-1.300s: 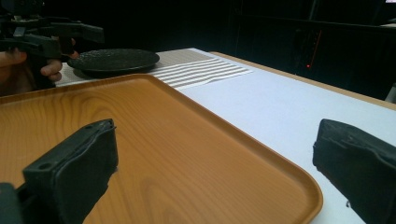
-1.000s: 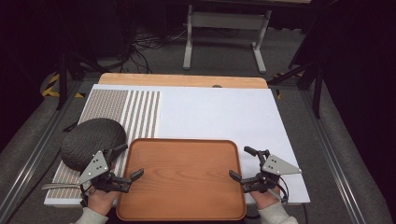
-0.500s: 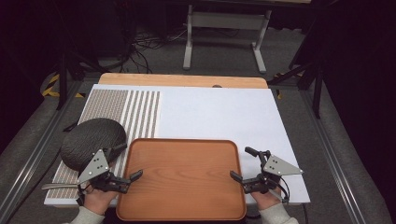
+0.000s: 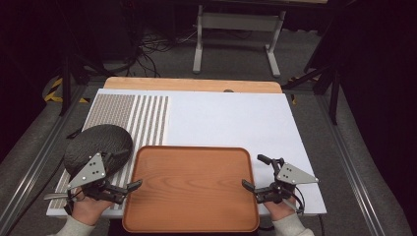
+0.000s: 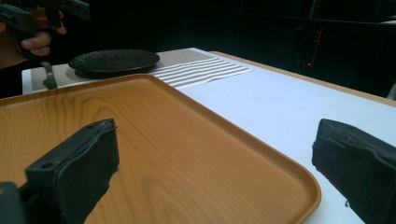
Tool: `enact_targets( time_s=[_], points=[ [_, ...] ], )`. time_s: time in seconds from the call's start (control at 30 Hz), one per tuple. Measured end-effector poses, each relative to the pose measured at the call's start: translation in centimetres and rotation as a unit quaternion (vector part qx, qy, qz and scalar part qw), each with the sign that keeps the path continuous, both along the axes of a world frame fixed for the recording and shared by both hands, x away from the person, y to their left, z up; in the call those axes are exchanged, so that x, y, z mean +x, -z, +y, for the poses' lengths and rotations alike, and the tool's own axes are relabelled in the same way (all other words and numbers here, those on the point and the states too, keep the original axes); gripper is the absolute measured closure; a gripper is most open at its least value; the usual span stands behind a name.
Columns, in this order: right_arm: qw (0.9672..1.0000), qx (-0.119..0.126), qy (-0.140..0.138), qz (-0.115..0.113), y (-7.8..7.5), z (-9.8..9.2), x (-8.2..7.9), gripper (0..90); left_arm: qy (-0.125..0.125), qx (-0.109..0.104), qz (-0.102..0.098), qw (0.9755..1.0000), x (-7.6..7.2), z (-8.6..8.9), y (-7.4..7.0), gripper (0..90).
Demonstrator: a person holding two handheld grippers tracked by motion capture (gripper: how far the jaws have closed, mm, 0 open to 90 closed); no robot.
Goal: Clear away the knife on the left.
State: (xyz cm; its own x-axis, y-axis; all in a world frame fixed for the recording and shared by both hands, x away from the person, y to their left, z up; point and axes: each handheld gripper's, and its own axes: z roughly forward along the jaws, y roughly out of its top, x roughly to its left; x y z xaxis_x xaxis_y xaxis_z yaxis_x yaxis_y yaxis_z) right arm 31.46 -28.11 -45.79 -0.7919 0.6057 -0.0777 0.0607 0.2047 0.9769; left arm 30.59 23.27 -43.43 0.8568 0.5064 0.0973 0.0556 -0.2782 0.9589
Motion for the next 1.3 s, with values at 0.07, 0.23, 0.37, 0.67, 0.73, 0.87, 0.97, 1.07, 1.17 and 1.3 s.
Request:
enact_targets(
  time_s=[0.07,0.23,0.37,0.67,0.73,0.87,0.97,1.07,1.17,1.3],
  points=[
    [1.0,0.0,0.0,0.0,0.0,0.0,0.0,1.1,0.002,0.003,0.0,1.0,0.0,0.1,-0.2,3.3],
    [1.0,-0.001,-0.001,-0.001,0.0,0.0,0.1,1.1,0.01,0.025,0.001,0.9996,-0.2,0.6,-1.1,3.9],
    [1.0,-0.001,-0.001,0.0,0.0,0.0,0.1,1.2,0.014,0.044,0.007,0.9989,-0.2,1.4,-1.7,4.2],
    [1.0,0.0,-0.002,0.003,0.0,0.1,0.1,1.3,0.012,0.095,0.017,0.9953,-0.2,3.1,-2.6,5.1],
    [1.0,-0.001,-0.002,0.003,0.1,0.1,0.1,1.3,0.01,0.099,0.019,0.9948,-0.3,3.5,-2.7,5.5],
    [1.0,-0.002,-0.002,0.004,0.1,0.1,0.1,1.3,0.009,0.109,0.023,0.9938,-0.3,4.2,-3.0,6.3],
    [1.0,0.0,-0.002,0.005,0.1,0.2,0.2,1.4,0.012,0.122,0.028,0.9921,-0.3,4.5,-3.2,6.4],
    [1.0,0.0,-0.003,0.006,0.1,0.2,0.2,1.4,0.028,0.126,0.031,0.9911,-0.4,4.8,-3.3,6.8],
    [1.0,0.0,-0.004,0.007,0.1,0.2,0.2,1.5,0.045,0.129,0.047,0.9895,-0.3,5.1,-3.4,7.1],
    [1.0,0.0,-0.004,0.008,0.2,0.2,0.2,1.6,0.053,0.146,0.06,0.986,-0.3,5.2,-3.5,6.4]
  ],
)
